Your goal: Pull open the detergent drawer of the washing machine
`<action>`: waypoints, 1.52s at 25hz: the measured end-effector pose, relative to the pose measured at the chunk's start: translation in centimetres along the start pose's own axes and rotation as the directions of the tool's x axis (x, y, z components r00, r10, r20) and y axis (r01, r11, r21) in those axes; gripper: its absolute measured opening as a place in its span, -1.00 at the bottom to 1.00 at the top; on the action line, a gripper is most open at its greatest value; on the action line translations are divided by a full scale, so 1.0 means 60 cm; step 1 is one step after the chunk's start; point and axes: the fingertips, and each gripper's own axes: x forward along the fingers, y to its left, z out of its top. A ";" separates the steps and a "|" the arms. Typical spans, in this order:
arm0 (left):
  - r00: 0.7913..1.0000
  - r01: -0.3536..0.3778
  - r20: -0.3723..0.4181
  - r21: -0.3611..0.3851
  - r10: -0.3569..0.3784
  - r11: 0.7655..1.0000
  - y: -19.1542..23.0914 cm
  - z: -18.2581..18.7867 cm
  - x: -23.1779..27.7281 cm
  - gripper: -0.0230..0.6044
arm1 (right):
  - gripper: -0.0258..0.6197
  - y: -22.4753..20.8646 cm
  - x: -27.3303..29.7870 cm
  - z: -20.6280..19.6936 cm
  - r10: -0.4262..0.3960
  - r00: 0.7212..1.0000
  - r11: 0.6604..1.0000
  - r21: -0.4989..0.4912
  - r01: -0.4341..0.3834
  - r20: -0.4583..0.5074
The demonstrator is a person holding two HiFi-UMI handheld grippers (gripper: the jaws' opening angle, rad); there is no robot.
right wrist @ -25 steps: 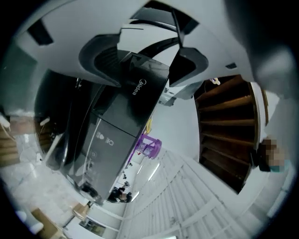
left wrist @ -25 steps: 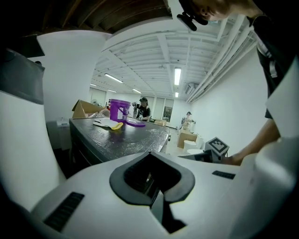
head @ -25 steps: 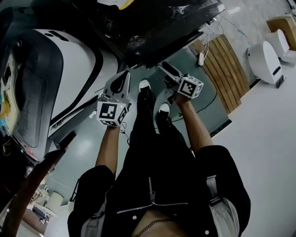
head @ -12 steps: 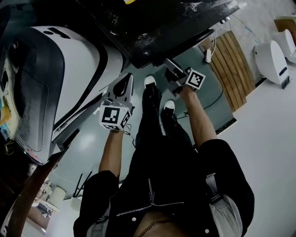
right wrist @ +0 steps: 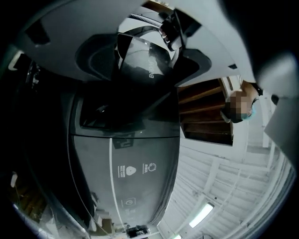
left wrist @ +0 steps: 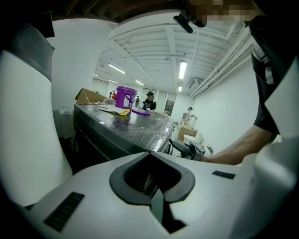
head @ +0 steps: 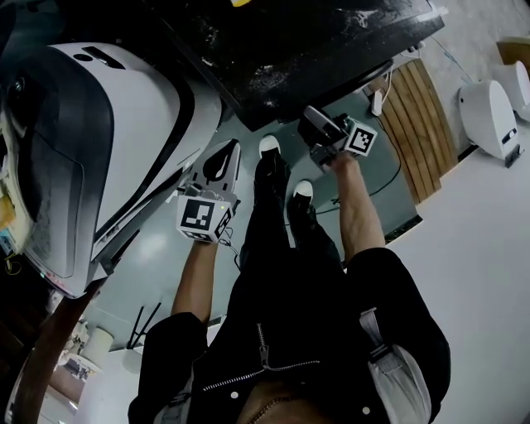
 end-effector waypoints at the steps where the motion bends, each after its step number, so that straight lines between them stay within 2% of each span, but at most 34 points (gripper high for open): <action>1: 1.000 0.002 -0.005 0.001 -0.002 1.000 0.002 -0.003 0.000 -0.87 | 0.17 0.002 0.000 0.003 0.027 1.000 1.000 0.010 -0.027 0.003; 3: 1.000 0.006 -0.018 0.004 -0.006 1.000 0.012 -0.009 0.001 -0.87 | 0.15 0.005 0.002 0.011 0.065 0.997 0.997 0.033 -0.066 0.037; 8: 0.999 0.012 -0.043 -0.011 -0.012 1.000 0.025 -0.025 0.006 -0.87 | 0.08 0.002 -0.003 0.014 0.083 0.993 0.994 0.060 -0.089 0.089; 12: 0.998 0.026 -0.064 -0.004 -0.026 1.000 0.028 -0.029 0.008 -0.87 | 0.01 0.001 -0.005 0.012 0.093 0.993 0.994 0.049 -0.097 0.076; 20: 0.998 0.009 -0.065 -0.006 -0.010 1.000 0.041 -0.025 0.003 -0.87 | -0.05 0.000 -0.009 0.012 0.082 0.989 0.996 0.031 -0.087 0.119; 25: 0.998 0.000 -0.062 -0.011 -0.001 1.000 0.049 -0.027 -0.003 -0.87 | -0.09 0.015 -0.041 0.000 0.082 0.990 0.996 0.018 -0.085 0.113; 38: 0.999 -0.004 -0.052 -0.009 0.003 1.000 0.028 -0.027 -0.005 -0.87 | -0.08 0.018 -0.051 -0.003 0.082 0.991 0.996 0.022 -0.085 0.105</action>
